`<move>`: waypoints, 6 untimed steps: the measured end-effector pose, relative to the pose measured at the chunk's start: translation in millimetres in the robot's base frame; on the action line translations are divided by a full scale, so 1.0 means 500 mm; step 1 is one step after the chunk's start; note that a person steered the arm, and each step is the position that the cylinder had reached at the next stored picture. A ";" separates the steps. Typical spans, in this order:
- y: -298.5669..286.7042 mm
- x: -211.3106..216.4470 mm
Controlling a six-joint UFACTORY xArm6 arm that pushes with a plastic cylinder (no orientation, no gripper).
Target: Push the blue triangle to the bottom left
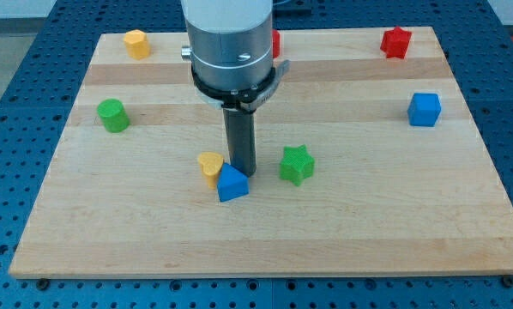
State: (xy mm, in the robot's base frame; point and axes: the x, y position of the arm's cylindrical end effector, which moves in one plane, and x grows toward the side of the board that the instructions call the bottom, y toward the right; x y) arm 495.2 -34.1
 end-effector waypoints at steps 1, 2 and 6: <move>0.000 0.030; 0.000 0.062; -0.108 0.157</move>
State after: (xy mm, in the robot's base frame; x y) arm 573.7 -88.2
